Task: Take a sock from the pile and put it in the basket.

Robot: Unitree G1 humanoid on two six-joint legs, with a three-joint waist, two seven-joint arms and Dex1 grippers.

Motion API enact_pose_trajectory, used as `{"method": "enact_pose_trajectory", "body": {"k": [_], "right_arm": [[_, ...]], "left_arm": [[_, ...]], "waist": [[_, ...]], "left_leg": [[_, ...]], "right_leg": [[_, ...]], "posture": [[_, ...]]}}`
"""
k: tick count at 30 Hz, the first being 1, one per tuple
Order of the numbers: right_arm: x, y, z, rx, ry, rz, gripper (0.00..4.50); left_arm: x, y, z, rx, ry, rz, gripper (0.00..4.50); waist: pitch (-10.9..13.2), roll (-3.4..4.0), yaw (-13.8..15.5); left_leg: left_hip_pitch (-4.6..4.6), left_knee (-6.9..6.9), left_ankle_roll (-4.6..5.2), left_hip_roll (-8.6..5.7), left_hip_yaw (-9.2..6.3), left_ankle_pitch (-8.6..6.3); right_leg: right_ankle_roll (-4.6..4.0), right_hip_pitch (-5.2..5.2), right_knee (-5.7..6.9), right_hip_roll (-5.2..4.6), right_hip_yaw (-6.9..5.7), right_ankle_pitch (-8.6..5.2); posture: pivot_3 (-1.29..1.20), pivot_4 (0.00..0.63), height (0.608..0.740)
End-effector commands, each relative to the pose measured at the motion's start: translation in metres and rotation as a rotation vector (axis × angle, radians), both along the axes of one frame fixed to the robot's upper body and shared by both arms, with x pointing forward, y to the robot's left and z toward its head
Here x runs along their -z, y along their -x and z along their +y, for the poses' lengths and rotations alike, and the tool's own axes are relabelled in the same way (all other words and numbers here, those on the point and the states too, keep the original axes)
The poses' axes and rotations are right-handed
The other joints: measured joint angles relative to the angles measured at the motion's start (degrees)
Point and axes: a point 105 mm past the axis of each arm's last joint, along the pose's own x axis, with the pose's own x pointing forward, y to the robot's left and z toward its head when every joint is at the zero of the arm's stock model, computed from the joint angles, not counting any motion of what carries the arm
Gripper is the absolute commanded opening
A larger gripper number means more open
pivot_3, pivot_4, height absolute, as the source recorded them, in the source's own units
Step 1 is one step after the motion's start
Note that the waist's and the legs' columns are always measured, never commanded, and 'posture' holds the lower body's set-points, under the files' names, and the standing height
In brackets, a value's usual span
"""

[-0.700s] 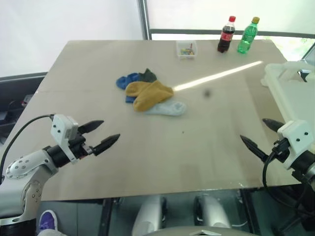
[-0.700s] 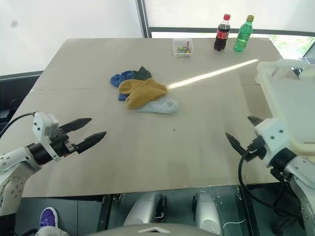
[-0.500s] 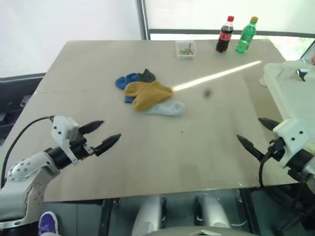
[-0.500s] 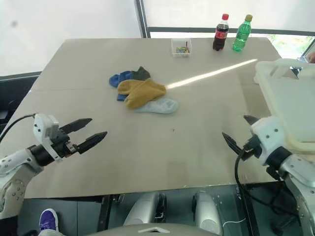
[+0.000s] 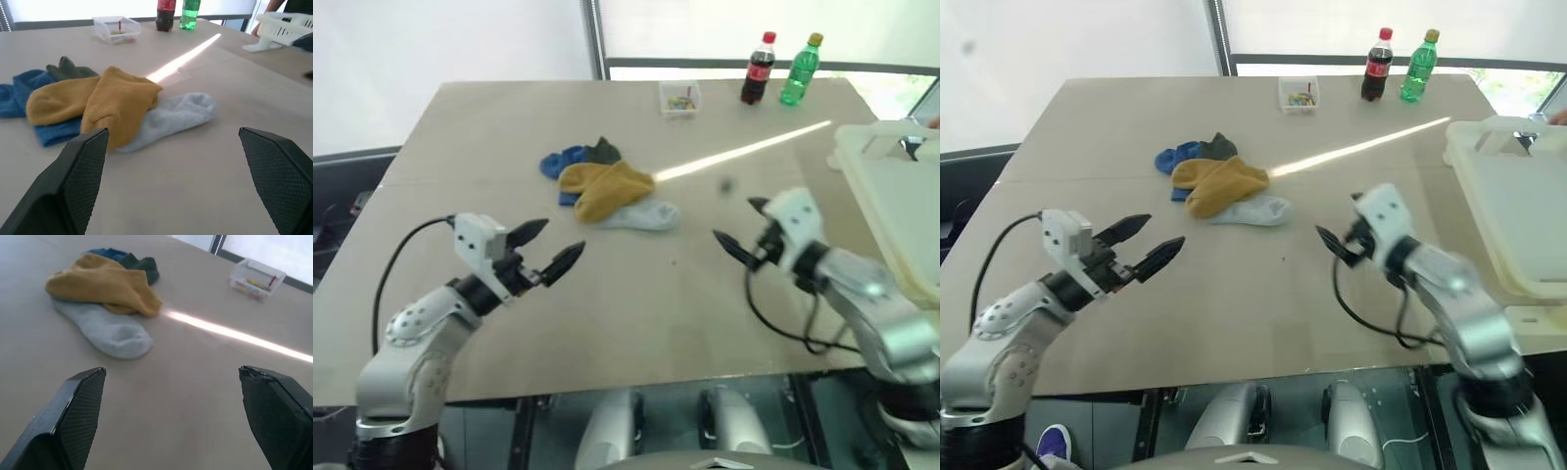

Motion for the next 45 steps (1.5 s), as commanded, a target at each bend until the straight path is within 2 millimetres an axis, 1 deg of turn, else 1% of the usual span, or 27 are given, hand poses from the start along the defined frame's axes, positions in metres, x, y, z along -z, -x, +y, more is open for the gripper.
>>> {"method": "enact_pose_trajectory", "body": {"k": [1,2,4,6,10,13,16,19,22,24,28,30,33,35,36,37,39,40,41,43,45], "right_arm": [[0.009,-0.027,0.012,0.008,0.01,-0.022,4.47],[0.012,-0.036,0.016,0.012,0.004,-0.022,4.47],[0.01,-0.06,0.033,0.002,-0.043,-0.014,4.47],[0.006,-0.071,0.05,-0.036,-0.045,-0.028,4.47],[-0.003,-0.077,0.077,-0.127,-0.058,-0.046,4.47],[-0.01,-0.078,0.091,-0.189,-0.078,-0.049,4.47],[-0.007,-0.077,0.105,-0.229,-0.051,-0.047,4.47],[-0.004,-0.08,0.114,-0.215,-0.039,-0.033,4.47],[-0.004,-0.084,0.118,-0.195,-0.039,-0.032,4.47],[0.001,-0.086,0.119,-0.164,-0.016,-0.039,4.47],[-0.004,-0.091,0.121,-0.119,-0.052,-0.032,4.47],[-0.002,-0.092,0.121,-0.116,-0.019,-0.045,4.47],[-0.009,-0.091,0.117,-0.132,-0.062,-0.07,4.47],[-0.016,-0.083,0.117,-0.213,-0.099,-0.1,4.47],[-0.02,-0.076,0.114,-0.279,-0.136,-0.107,4.47],[-0.022,-0.063,0.104,-0.353,-0.151,-0.124,4.47],[-0.022,-0.033,0.082,-0.443,-0.149,-0.141,4.47],[-0.021,-0.018,0.072,-0.463,-0.136,-0.143,4.47],[-0.021,-0.008,0.068,-0.471,-0.128,-0.138,4.47],[-0.019,0.018,0.05,-0.444,-0.106,-0.115,4.47],[-0.017,0.041,0.038,-0.415,-0.087,-0.088,4.47]], "left_arm": [[-0.009,0.003,-0.004,-0.004,-0.02,-0.068,4.5],[-0.009,0.004,-0.005,-0.006,-0.02,-0.071,4.5],[-0.012,0.003,-0.003,-0.022,-0.027,-0.09,4.5],[-0.014,0.005,0.0,-0.054,-0.028,-0.099,4.5],[-0.014,0.018,0.006,-0.103,-0.038,-0.104,4.5],[-0.014,0.025,0.009,-0.165,-0.034,-0.104,4.5],[-0.01,0.034,0.011,-0.212,-0.037,-0.096,4.5],[-0.009,0.04,0.012,-0.233,-0.036,-0.091,4.5],[-0.013,0.041,0.007,-0.237,-0.023,-0.104,4.5],[-0.009,0.037,0.007,-0.24,-0.041,-0.1,4.5],[-0.016,0.028,0.009,-0.249,-0.039,-0.115,4.5],[-0.016,0.026,0.014,-0.277,-0.057,-0.12,4.5],[-0.019,0.02,0.02,-0.341,-0.058,-0.129,4.5],[-0.017,0.014,0.022,-0.364,-0.083,-0.122,4.5],[-0.017,0.009,0.022,-0.378,-0.092,-0.115,4.5],[-0.013,0.001,0.022,-0.387,-0.13,-0.083,4.5],[-0.011,-0.01,0.015,-0.311,-0.157,-0.025,4.5],[-0.011,-0.016,0.014,-0.284,-0.17,-0.01,4.5],[-0.012,-0.02,0.014,-0.269,-0.175,-0.003,4.5],[-0.012,-0.036,0.012,-0.235,-0.206,0.01,4.5],[-0.01,-0.052,0.009,-0.191,-0.254,0.018,4.5]], "waist": [[0.0,0.0,0.15],[-0.05,-0.08,-0.11],[0.01,-0.05,-0.61],[0.02,-0.04,-0.77],[0.03,-0.03,-1.04],[0.04,-0.01,-0.82],[0.04,0.0,-1.07],[0.05,0.01,-1.04],[0.06,0.02,-1.06],[0.06,0.03,-1.08],[0.06,0.04,-1.1],[0.06,0.04,-1.35],[0.07,0.05,-1.84],[0.07,0.05,-1.98],[0.07,0.05,-1.97],[0.07,0.05,-1.84],[0.06,0.03,-0.5],[0.08,0.06,-0.24],[0.09,0.08,0.04],[0.1,0.1,-0.27],[0.1,0.1,-0.31]], "left_leg": [[-0.01,0.0,-0.01,0.0,-0.01,0.0],[-0.04,-0.01,-0.03,-0.01,-0.09,0.02],[-0.06,-0.01,-0.04,-0.02,-0.03,0.02],[-0.08,-0.02,-0.04,-0.02,-0.05,0.02],[-0.07,-0.15,-0.05,-0.02,-0.03,0.02],[-0.09,-0.26,-0.06,-0.02,-0.02,0.02],[-0.05,-0.26,-0.07,-0.03,-0.02,0.02],[-0.03,-0.27,-0.08,-0.04,-0.06,0.02],[-0.02,-0.3,-0.17,-0.01,-0.08,0.07],[-0.02,-0.3,-0.18,-0.02,-0.08,0.07],[-0.03,-0.3,-0.18,-0.05,-0.08,0.07],[-0.04,-0.3,-0.19,-0.05,-0.07,0.07],[-0.04,-0.34,-0.19,-0.06,-0.08,0.07],[-0.05,-0.33,-0.19,-0.06,-0.08,0.07],[-0.04,-0.34,-0.19,-0.07,-0.08,0.07],[-0.04,-0.33,-0.18,-0.07,-0.09,0.07],[-0.08,-0.33,-0.18,-0.07,-0.24,0.07],[-0.1,-0.31,-0.17,-0.07,-0.26,0.07],[-0.1,-0.3,-0.17,-0.12,-0.27,0.06],[-0.1,-0.3,-0.16,-0.13,-0.18,0.06],[-0.09,-0.29,-0.17,-0.12,-0.17,0.07]], "right_leg": [[0.01,0.0,0.0,0.0,0.0,0.01],[0.1,0.0,0.01,0.0,-0.08,0.05],[0.21,-0.02,-0.02,0.03,-0.03,0.12],[0.21,-0.02,-0.03,0.04,-0.04,0.12],[0.22,-0.08,-0.07,0.0,-0.01,0.12],[0.21,-0.15,-0.09,-0.02,0.0,0.12],[0.21,-0.13,-0.05,-0.07,0.0,0.13],[0.2,-0.14,0.0,-0.09,-0.04,0.13],[0.02,-0.17,0.05,-0.07,-0.04,0.05],[0.02,-0.16,0.04,-0.08,-0.05,0.05],[0.02,-0.17,0.04,-0.08,-0.05,0.05],[0.06,-0.18,0.04,-0.08,-0.04,0.07],[0.17,-0.18,0.02,-0.07,-0.05,0.14],[0.18,-0.18,0.0,-0.07,-0.05,0.14],[0.18,-0.17,0.01,-0.07,-0.04,0.14],[0.18,-0.16,0.01,-0.07,-0.06,0.14],[0.19,-0.09,-0.04,-0.07,-0.21,0.14],[0.2,-0.08,-0.06,-0.08,-0.23,0.14],[0.2,-0.06,-0.05,-0.13,-0.25,0.13],[0.21,-0.07,-0.08,-0.15,-0.17,0.14],[0.21,-0.13,0.01,-0.12,-0.16,0.14]], "posture": [[0.0,0.15,0.732],[0.0,0.15,0.732],[0.0,0.15,0.732],[0.0,0.15,0.732],[0.0,0.15,0.732],[0.0,0.15,0.732],[0.0,0.15,0.732],[0.0,0.15,0.732],[0.0,0.15,0.732],[0.0,0.15,0.732],[0.0,0.15,0.732],[0.0,0.15,0.732],[0.0,0.15,0.732],[0.0,0.15,0.732],[0.0,0.15,0.732],[0.0,0.15,0.732],[0.0,0.15,0.732],[0.0,0.15,0.732],[0.0,0.15,0.732],[0.0,0.15,0.732],[0.0,0.15,0.732]]}}
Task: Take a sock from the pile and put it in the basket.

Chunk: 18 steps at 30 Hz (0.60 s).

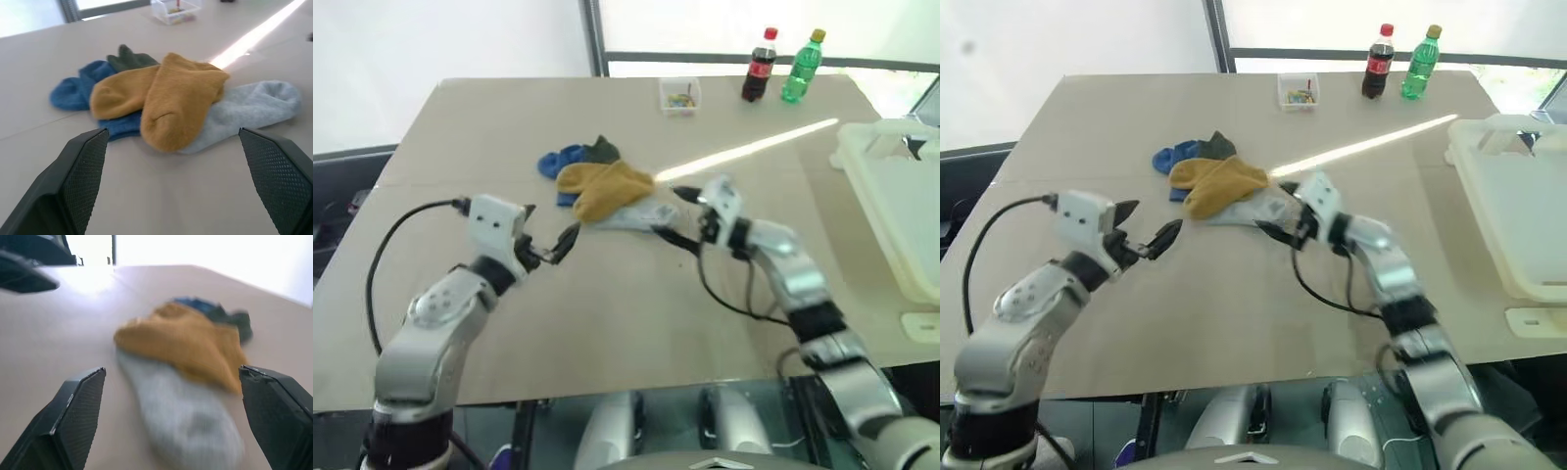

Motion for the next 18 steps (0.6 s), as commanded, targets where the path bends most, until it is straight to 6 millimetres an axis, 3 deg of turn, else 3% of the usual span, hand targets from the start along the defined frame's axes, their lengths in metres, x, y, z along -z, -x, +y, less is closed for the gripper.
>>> {"method": "enact_pose_trajectory", "body": {"k": [1,6,11,14,18], "right_arm": [[-0.029,0.041,-0.001,-0.017,-0.016,-0.054,4.47],[-0.029,0.062,-0.02,0.135,-0.012,-0.024,4.47],[-0.029,0.068,-0.031,0.259,-0.014,-0.032,4.47],[-0.029,0.069,-0.033,0.299,-0.023,-0.033,4.5],[-0.027,0.071,-0.034,0.321,-0.032,-0.021,4.5]], "left_arm": [[0.002,-0.021,-0.005,0.071,-0.083,0.017,4.5],[0.011,-0.055,-0.022,0.157,-0.174,0.051,4.5],[0.01,-0.092,-0.026,0.122,-0.277,0.035,4.5],[0.01,-0.101,-0.03,0.136,-0.342,0.025,3.7],[0.012,-0.105,-0.03,0.136,-0.351,0.028,2.21]], "waist": [[-0.01,0.0,-0.53],[-0.02,-0.03,-0.22],[0.02,-0.16,0.3],[0.02,-0.19,0.82],[0.02,-0.2,0.81]], "left_leg": [[0.03,-0.01,-0.01,0.04,-0.01,0.01],[0.13,-0.01,-0.1,0.1,0.07,0.06],[0.03,0.06,-0.06,0.0,0.09,0.06],[-0.01,0.07,-0.05,-0.04,0.08,0.06],[-0.01,0.07,-0.05,0.0,0.1,0.06]], "right_leg": [[0.0,0.0,0.01,0.07,-0.02,0.0],[-0.01,0.0,0.08,0.27,0.06,-0.01],[0.02,0.0,-0.01,0.19,0.08,-0.01],[0.02,-0.01,-0.03,0.19,0.07,-0.01],[0.02,-0.02,-0.03,0.2,0.09,-0.01]], "posture": [[0.0,0.15,0.732],[0.0,0.15,0.732],[0.0,0.15,0.732],[0.0,0.15,0.732],[0.0,0.15,0.732]]}}
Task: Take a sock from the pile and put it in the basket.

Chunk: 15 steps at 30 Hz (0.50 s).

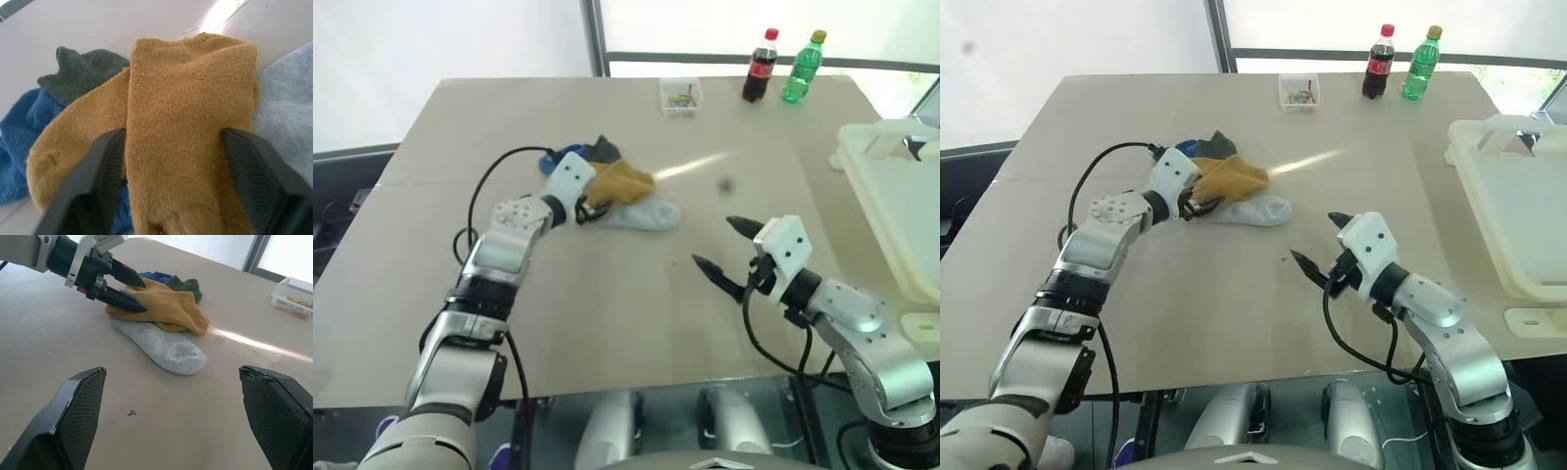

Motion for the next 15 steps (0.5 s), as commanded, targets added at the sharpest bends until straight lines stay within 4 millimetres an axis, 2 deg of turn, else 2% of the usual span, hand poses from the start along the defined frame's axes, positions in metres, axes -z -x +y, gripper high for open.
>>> {"method": "enact_pose_trajectory", "body": {"k": [1,3,5,6,10,15], "right_arm": [[-0.011,0.006,-0.001,0.018,-0.013,-0.048,4.5],[-0.01,0.005,-0.001,0.021,-0.008,-0.047,4.5],[-0.01,0.003,-0.002,0.022,-0.002,-0.049,4.5],[-0.01,0.003,-0.002,0.02,0.003,-0.049,4.5],[-0.009,-0.002,-0.004,0.01,0.009,-0.05,4.5],[-0.009,-0.007,-0.006,0.005,0.005,-0.048,4.5]], "left_arm": [[-0.009,-0.003,-0.002,0.015,-0.011,-0.036,2.09],[-0.01,-0.001,-0.002,0.017,0.012,-0.033,1.42],[-0.009,0.0,-0.001,0.013,0.035,-0.018,0.35],[-0.007,0.001,0.002,0.007,0.044,-0.007,0.02],[-0.002,0.004,0.007,-0.001,0.065,0.023,0.02],[-0.017,0.018,-0.002,0.065,0.218,0.046,0.02]], "waist": [[0.0,-0.01,0.05],[0.01,-0.01,0.13],[0.0,-0.01,0.16],[0.0,-0.01,0.16],[0.0,-0.01,0.08],[0.0,-0.01,0.15]], "left_leg": [[0.0,0.0,0.0,0.0,0.0,0.0],[-0.01,0.0,0.01,0.02,-0.01,0.0],[-0.01,0.02,0.04,0.03,-0.01,-0.02],[-0.01,0.04,0.1,0.03,-0.03,-0.05],[0.0,0.05,0.11,0.06,-0.03,-0.06],[0.0,0.06,0.07,0.07,-0.03,-0.04]], "right_leg": [[0.0,0.0,0.0,0.0,0.0,0.0],[0.0,0.0,0.0,0.0,-0.01,0.0],[0.01,0.01,0.01,-0.03,0.0,0.0],[0.01,0.02,0.02,-0.03,-0.01,0.0],[0.01,0.01,0.03,-0.02,-0.01,0.0],[0.01,0.02,0.04,-0.03,-0.01,0.0]], "posture": [[0.0,0.15,0.732],[0.0,0.15,0.732],[0.0,0.15,0.732],[0.0,0.15,0.732],[0.0,0.15,0.732],[0.0,0.15,0.732]]}}
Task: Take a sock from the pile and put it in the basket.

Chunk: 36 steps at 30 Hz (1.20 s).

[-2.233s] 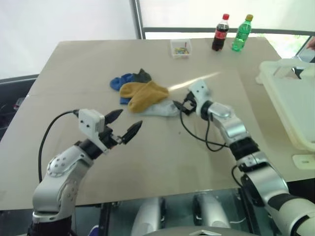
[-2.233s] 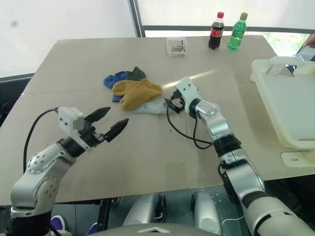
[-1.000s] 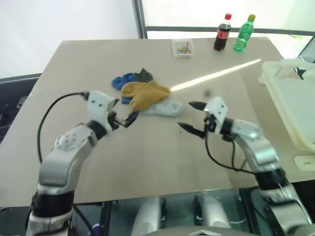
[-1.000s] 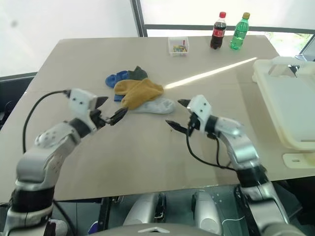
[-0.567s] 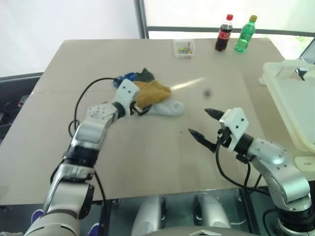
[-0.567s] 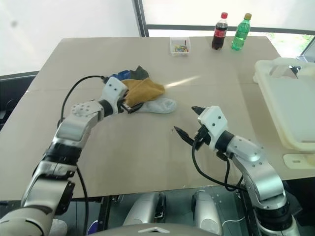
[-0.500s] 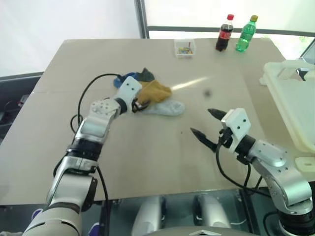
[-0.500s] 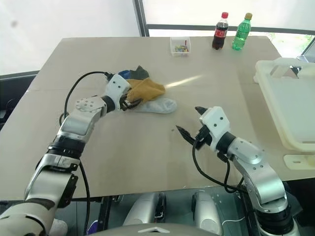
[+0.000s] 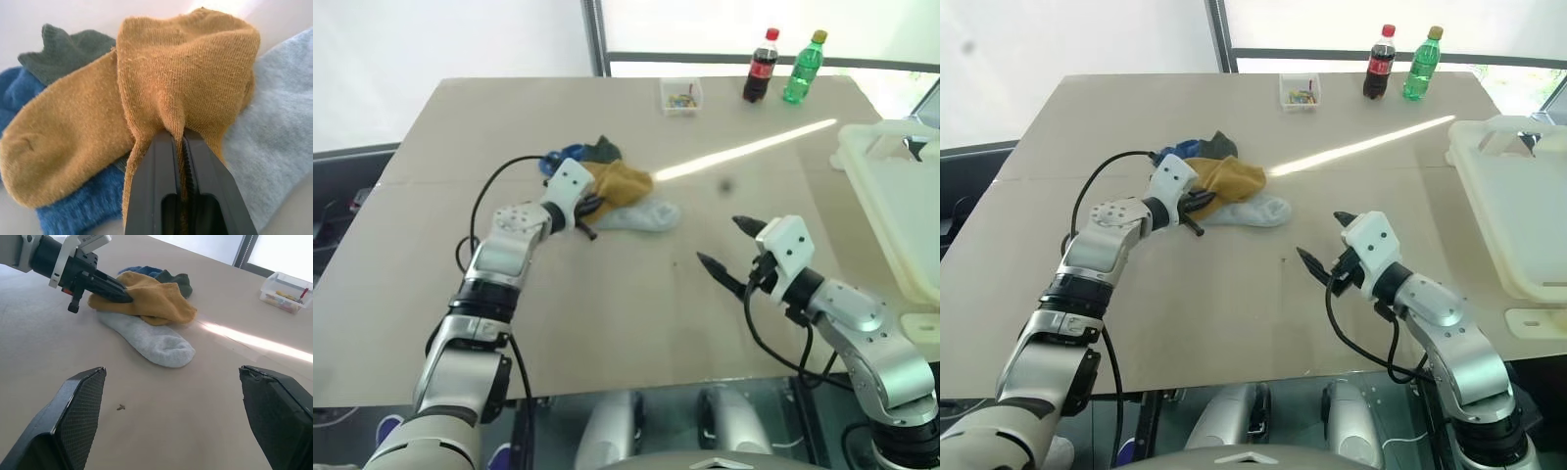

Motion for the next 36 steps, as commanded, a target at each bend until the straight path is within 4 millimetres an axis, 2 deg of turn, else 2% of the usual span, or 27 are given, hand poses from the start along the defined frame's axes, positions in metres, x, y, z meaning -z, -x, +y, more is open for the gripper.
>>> {"method": "enact_pose_trajectory", "body": {"k": [1,4,7,9,14,19,25,27,30,36], "right_arm": [[-0.014,-0.001,-0.001,-0.017,-0.012,-0.06,4.5],[-0.015,-0.002,-0.002,-0.027,-0.014,-0.058,4.5],[-0.015,-0.001,-0.002,-0.043,-0.009,-0.05,4.5],[-0.015,-0.001,-0.003,-0.054,-0.003,-0.045,4.5],[-0.014,0.0,-0.006,-0.066,0.008,-0.037,4.5],[-0.013,0.0,-0.007,-0.077,0.014,-0.026,4.5],[-0.011,-0.003,-0.007,-0.078,0.014,-0.02,4.5],[-0.011,-0.004,-0.006,-0.081,0.014,-0.022,4.5],[-0.011,-0.005,-0.005,-0.082,0.016,-0.025,4.5],[-0.011,-0.006,-0.002,-0.09,0.015,-0.029,4.5]], "left_arm": [[-0.026,0.012,-0.005,0.062,0.113,-0.032,0.02],[-0.033,0.032,-0.007,0.153,0.167,-0.002,0.02],[-0.034,0.061,-0.008,0.288,0.18,0.049,0.02],[-0.032,0.073,-0.009,0.333,0.193,0.095,0.02],[-0.022,0.077,-0.006,0.312,0.151,0.131,0.02],[0.002,0.051,0.006,0.091,0.081,0.119,0.02],[0.018,0.012,0.001,-0.081,0.046,0.048,0.02],[0.018,-0.002,-0.005,-0.12,0.057,0.015,0.02],[0.008,-0.013,-0.016,-0.114,0.113,-0.027,0.02],[-0.006,-0.029,-0.009,-0.171,0.124,-0.085,0.02]], "waist": [[0.0,0.0,-0.05],[0.0,0.0,-0.05],[0.0,0.01,-0.34],[0.0,0.01,-0.49],[0.0,0.0,0.24],[0.0,0.0,0.22],[-0.03,-0.05,0.36],[-0.04,-0.06,0.38],[-0.04,-0.06,0.23],[-0.04,-0.07,0.16]], "left_leg": [[0.0,0.0,0.0,0.0,0.0,0.0],[0.0,0.0,-0.01,0.02,-0.01,0.01],[0.0,0.0,-0.02,0.06,0.01,0.01],[0.0,0.0,-0.03,0.08,0.0,0.01],[0.02,0.01,0.02,0.06,-0.03,-0.02],[0.02,0.04,0.02,0.04,-0.01,-0.01],[0.03,0.18,0.17,-0.01,-0.08,-0.1],[0.05,0.26,0.21,-0.04,-0.09,-0.12],[0.06,0.37,0.26,-0.05,-0.09,-0.15],[0.06,0.39,0.27,-0.04,-0.08,-0.15]], "right_leg": [[0.0,0.0,0.0,0.0,0.0,0.0],[0.0,0.0,0.0,0.0,0.0,0.0],[-0.01,-0.01,-0.01,0.0,0.02,0.0],[-0.01,-0.01,-0.02,0.01,0.02,0.0],[-0.01,0.02,-0.01,0.0,-0.02,-0.01],[-0.01,0.03,0.0,0.0,0.0,0.0],[0.0,0.16,0.02,0.0,-0.07,0.0],[0.0,0.2,0.07,0.0,-0.07,0.01],[0.01,0.22,0.14,0.0,-0.07,0.01],[0.0,0.17,0.23,0.01,-0.07,0.01]], "posture": [[0.0,0.15,0.732],[0.0,0.15,0.732],[0.0,0.15,0.732],[0.0,0.15,0.732],[0.0,0.15,0.732],[0.0,0.15,0.732],[0.0,0.15,0.732],[0.0,0.15,0.732],[0.0,0.15,0.732],[0.0,0.15,0.732]]}}
